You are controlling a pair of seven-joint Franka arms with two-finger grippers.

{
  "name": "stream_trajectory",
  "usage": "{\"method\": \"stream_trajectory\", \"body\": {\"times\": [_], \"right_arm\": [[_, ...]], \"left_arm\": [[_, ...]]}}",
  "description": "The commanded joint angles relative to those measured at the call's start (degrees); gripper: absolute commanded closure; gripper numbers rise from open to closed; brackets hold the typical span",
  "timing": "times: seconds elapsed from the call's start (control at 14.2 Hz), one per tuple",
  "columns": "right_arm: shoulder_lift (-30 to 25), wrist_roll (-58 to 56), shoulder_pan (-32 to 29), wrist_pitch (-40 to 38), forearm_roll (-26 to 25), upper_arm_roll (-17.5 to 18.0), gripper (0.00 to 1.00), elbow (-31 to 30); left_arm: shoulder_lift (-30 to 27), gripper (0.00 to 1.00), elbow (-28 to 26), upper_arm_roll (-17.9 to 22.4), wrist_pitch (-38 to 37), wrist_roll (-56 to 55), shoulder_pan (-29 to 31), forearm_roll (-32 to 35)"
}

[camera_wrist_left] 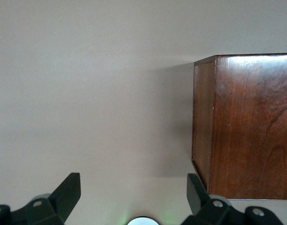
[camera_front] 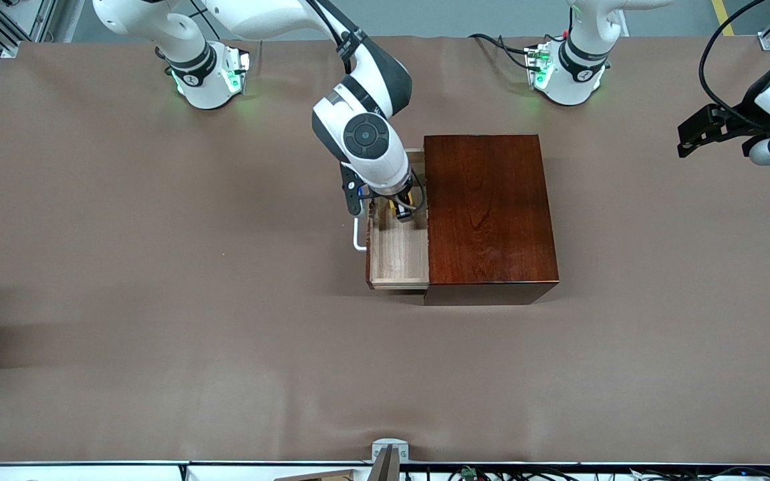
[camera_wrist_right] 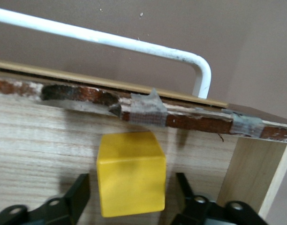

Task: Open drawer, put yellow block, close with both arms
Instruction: 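Carry the yellow cube with the right gripper over the open drawer, then open the right gripper to drop the cube into the drawer, then withdraw the right gripper from the drawer toward its rest side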

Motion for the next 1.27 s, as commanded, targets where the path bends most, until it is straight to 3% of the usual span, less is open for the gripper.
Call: {"method": "stream_trajectory", "body": {"times": [0.0, 0.21, 0.49, 0.7, 0.84, 1.2], "right_arm": [[-0.5, 0.9, -1.1, -6.5, 0.1, -0.9, 0.00, 5.6], [-0.4, 0.4, -6.1, -16.7, 0.3, -0.6, 0.00, 13.1], [-2.5, -2.3, -9.4, -17.5, -1.2, -1.0, 0.00, 15.7], [-7.2, -16.8, -11.6, -23.1, -8.0, -0.8, 0.00, 15.3], [-8.3, -23.8, -13.0, -27.2, -9.3, -1.1, 0.00, 15.4], [-13.8, -50.7, -24.4, -36.8, -9.8, -0.9, 0.00, 15.4]], "left_arm": [[-0.5, 0.00, 0.7, -0.3, -0.4, 0.7, 0.7, -1.2], [-0.5, 0.00, 0.7, -0.3, -0.5, 0.7, 0.7, -1.2], [-0.5, 0.00, 0.8, -0.3, -0.3, 0.8, 0.6, -1.2], [0.0, 0.00, 0.8, -0.7, -0.2, 0.1, 0.3, -1.2], [0.2, 0.00, 0.8, -0.8, 0.1, 0.3, 0.1, -1.3], [0.7, 0.00, 0.8, -0.9, 0.2, -0.3, -0.4, -3.5]]}}
